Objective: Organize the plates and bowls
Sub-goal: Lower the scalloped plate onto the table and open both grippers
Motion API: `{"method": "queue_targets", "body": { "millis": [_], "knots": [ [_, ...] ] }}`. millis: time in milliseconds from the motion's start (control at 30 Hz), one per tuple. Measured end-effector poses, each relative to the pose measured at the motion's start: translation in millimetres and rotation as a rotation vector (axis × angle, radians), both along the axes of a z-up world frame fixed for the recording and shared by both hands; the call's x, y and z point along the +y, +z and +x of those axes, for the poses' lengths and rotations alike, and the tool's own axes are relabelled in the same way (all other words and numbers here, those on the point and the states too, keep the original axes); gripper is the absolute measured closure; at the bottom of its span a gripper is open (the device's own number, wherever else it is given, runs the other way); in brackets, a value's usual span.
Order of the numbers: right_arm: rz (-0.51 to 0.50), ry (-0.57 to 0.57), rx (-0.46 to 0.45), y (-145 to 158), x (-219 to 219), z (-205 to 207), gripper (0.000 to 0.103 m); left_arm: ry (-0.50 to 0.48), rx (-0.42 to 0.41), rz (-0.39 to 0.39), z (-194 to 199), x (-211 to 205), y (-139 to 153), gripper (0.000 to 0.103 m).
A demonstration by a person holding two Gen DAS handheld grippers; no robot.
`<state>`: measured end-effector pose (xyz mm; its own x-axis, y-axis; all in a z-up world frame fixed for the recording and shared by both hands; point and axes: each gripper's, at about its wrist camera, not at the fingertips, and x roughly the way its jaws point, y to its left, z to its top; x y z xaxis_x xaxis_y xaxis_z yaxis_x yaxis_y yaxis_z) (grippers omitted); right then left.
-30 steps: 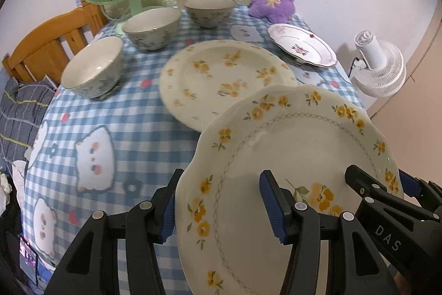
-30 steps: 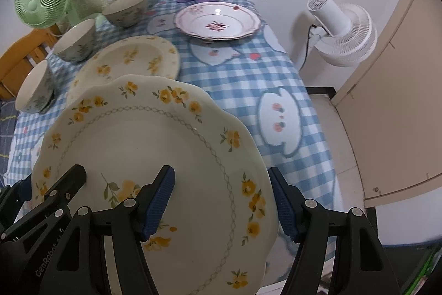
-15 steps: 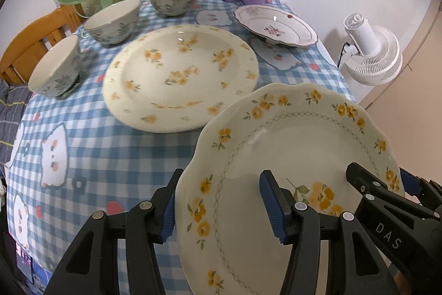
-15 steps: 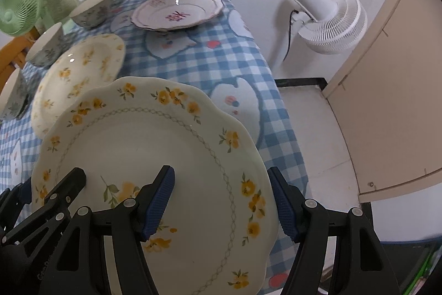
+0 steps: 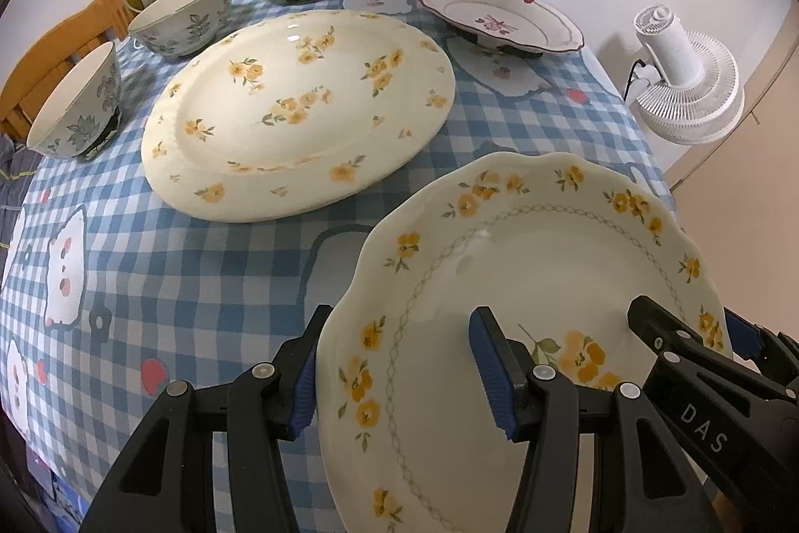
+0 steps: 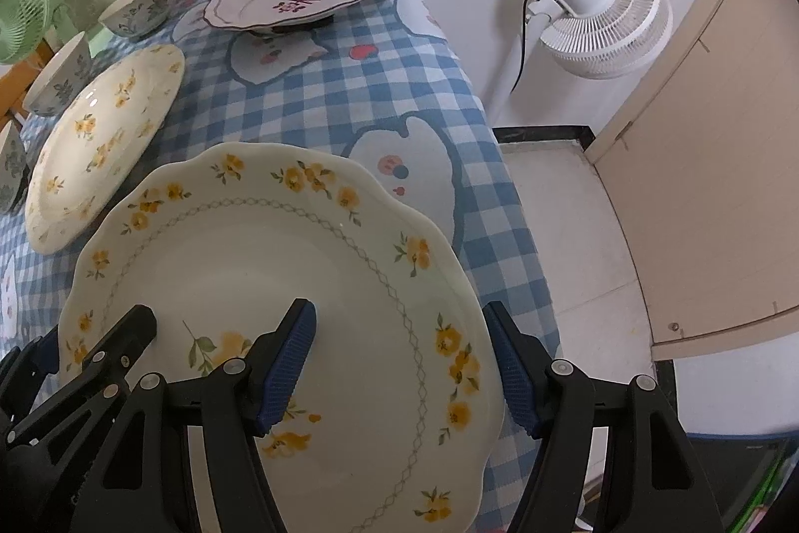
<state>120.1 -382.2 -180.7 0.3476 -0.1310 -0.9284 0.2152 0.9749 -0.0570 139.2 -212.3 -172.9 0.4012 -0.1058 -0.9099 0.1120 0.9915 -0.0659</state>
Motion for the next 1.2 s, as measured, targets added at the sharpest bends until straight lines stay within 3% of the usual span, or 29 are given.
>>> {"method": "queue_targets", "body": {
  "millis": [267, 467, 600, 667, 1200],
  "knots": [
    [0.003, -0.01, 0.014, -6.9, -2.9, -0.6, 0.031, 0.002, 0.009, -0.006, 0.3, -3.5, -6.5, 0.046],
    [0.021, -0.003, 0.024, -8.4, -5.3, 0.3, 0.031, -0.022, 0.016, -0.009, -1.8, -8.4, -9.1, 0.036],
    [-0.041, 0.027, -0.001, 1.0, 1.6, 0.1, 0.03, -0.026, 0.023, -0.024, -5.4, -6.3, -8.0, 0.033],
    [-0.066, 0.041, -0.007, 5.4, 5.1, 0.6, 0.03, -0.026, 0.009, -0.023, -7.0, -5.5, -4.6, 0.033],
    [0.007, 0.063, -0.099, 52.6, 9.9, -11.1, 0.029, -0.019, -0.101, 0.011, -18.8, 7.4, 44.0, 0.028]
  ]
}}
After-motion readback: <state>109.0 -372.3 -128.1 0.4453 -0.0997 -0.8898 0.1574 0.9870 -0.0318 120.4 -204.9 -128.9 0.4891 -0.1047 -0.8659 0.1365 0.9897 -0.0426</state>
